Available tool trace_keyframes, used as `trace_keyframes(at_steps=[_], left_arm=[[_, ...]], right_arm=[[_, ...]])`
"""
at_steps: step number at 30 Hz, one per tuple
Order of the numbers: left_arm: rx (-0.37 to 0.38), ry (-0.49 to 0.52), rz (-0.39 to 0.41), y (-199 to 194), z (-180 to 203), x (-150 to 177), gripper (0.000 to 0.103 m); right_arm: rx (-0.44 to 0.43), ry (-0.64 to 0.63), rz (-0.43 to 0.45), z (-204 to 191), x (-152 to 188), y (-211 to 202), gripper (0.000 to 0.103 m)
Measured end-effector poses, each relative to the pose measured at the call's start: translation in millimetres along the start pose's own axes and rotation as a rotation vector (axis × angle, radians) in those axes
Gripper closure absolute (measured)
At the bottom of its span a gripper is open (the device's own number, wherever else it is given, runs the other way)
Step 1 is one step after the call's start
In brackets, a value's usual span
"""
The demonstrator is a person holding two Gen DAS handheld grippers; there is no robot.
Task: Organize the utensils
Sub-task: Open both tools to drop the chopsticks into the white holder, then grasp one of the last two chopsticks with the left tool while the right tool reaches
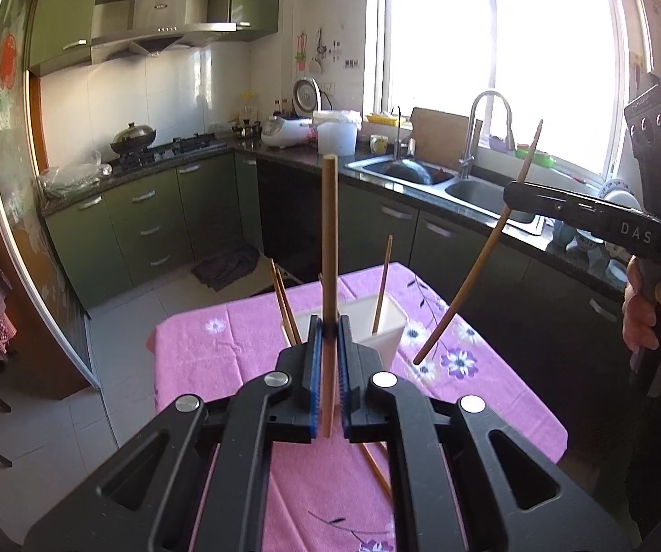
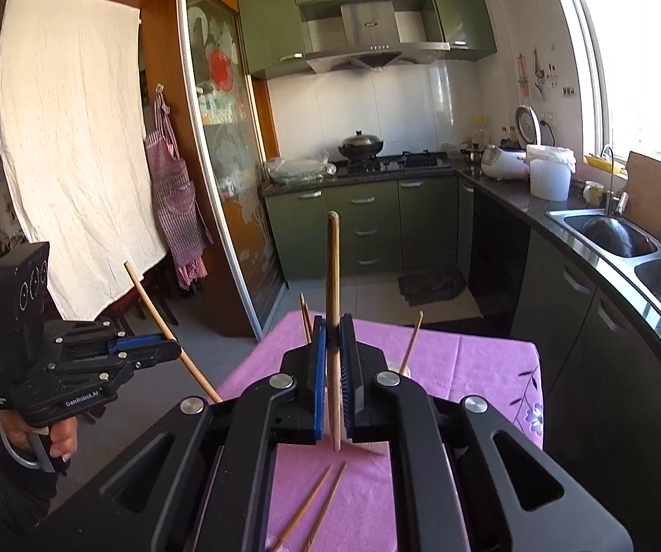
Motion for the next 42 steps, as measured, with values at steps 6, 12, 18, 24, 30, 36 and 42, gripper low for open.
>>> trace_keyframes(at_steps=[6,12,18,24,30,36,42], left_arm=[[-0.019,-0.007,0.089,11.0,-4.4,-48.3,0.097],[-0.045,-0.033,0.050,67.4,-14.1,-60.0,0.097],[-0.048,-0.039,-0.065,120.5,-19.6,-42.6,0.097],[-0.052,-0.050,-0.110,127.9,-22.4,-27.6,0.094],[-0.054,-0.051,-0.082,90.3,-17.9,-24.0,0.088],[-0.024,-0.035,-0.194,89.7,-0.8,23.0,0.080],[0.034,-0.047,-0.337,130.0,21.5,88.9,0.080]], right_arm=[[0.062,0.003,0.034,13.6,-37.2,28.6,0.096],[0.051,0.032,-0.078,34.7,-21.5,99.4,0.096],[0.035,0.046,-0.176,45.6,8.1,145.9,0.096],[0.030,0.043,-0.173,46.2,15.1,142.5,0.094],[0.030,0.014,-0.094,29.1,16.4,86.4,0.093],[0.051,0.003,-0.146,22.8,64.7,61.7,0.086],[0.106,0.020,-0.322,37.3,151.9,102.5,0.079]])
Point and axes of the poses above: each gripper's, at about its wrist camera, not at the fingertips, and y roughly the way its jaws point, z to its right, x to its underside, the point moved 5 cm from there along y, roughly the way its jaws point, and after that the axes turned 13 degrees about -z, right-handed, at the moved point
